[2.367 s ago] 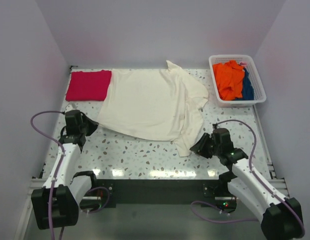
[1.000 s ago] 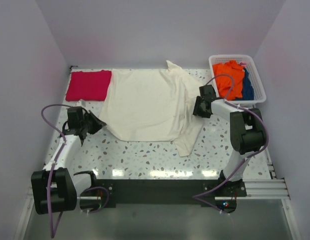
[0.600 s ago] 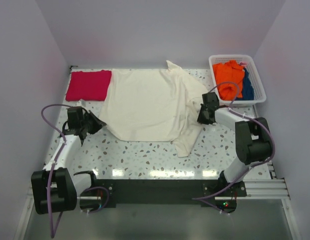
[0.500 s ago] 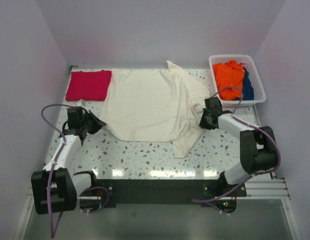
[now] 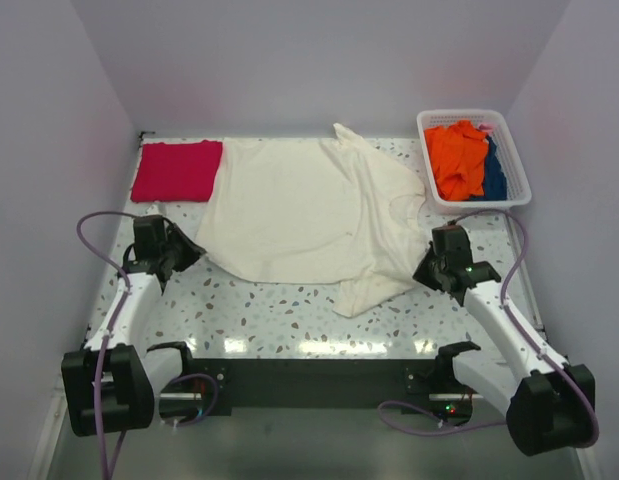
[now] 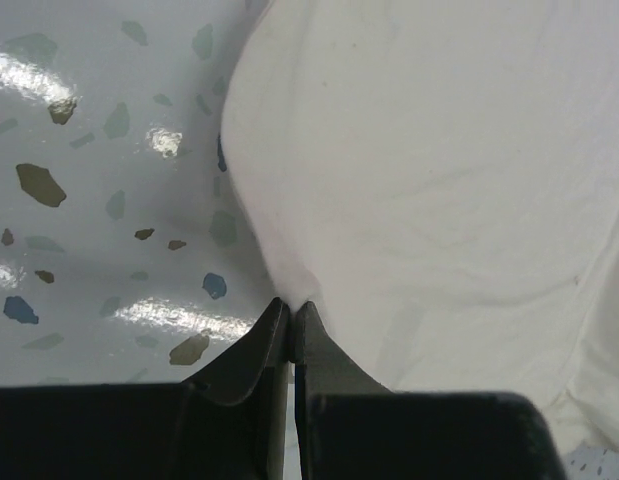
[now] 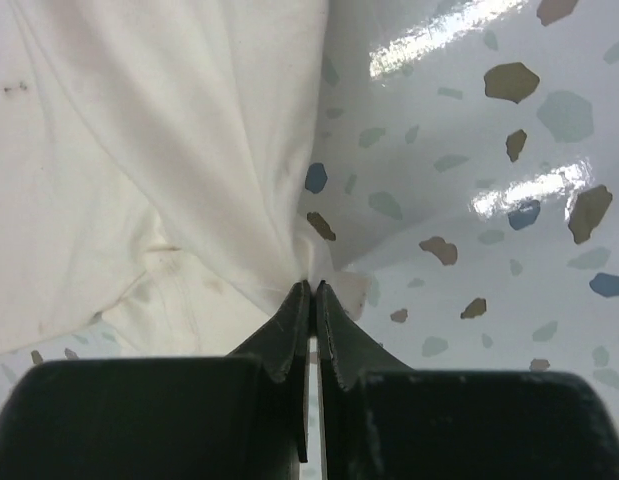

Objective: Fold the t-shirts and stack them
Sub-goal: Flatten the tshirt out

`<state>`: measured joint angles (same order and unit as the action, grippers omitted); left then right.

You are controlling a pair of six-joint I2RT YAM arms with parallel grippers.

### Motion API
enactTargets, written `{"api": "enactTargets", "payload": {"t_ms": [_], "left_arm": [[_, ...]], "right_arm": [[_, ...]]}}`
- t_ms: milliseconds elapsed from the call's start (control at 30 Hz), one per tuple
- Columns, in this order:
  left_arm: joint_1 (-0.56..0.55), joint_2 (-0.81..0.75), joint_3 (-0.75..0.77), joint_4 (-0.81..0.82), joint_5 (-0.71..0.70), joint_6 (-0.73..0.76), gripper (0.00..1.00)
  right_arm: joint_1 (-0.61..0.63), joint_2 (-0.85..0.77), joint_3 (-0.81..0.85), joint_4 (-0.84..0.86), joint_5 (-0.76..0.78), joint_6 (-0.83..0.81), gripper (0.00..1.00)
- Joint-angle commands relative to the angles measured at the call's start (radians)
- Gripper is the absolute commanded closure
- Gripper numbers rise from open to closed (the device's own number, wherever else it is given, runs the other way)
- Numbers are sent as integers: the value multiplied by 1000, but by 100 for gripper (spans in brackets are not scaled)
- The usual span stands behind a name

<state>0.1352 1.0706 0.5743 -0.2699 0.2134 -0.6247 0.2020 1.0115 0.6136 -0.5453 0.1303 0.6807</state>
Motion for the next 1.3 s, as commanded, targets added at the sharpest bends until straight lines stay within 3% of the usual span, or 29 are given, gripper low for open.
{"api": "enactTargets", "payload": {"t_ms": [0,167,433,600,833,967,1267], "left_arm": [[7,-34,47,-48,-103,5,100],[7,-69,64,-126,-241,2,100],[7,-162,76,-225,-377,-32,100],[9,-201,101,-267,-463,-52,99],[7,-164,39,-212,-391,-90,97],[9,-146,16,-183,-358,-96,97],[7,-115,32,-164,-336,-72,97]], "right_arm": [[2,-77,-14,-119,-15,56,98],[4,-123,-14,-180,3,46,91],[4,-70,67,-179,0,-30,66],[28,-57,90,-137,-67,-67,59],[426,126,189,-97,103,-24,57],[574,268,235,-88,205,-10,57],[705,490,314,-19,274,0,46]]}}
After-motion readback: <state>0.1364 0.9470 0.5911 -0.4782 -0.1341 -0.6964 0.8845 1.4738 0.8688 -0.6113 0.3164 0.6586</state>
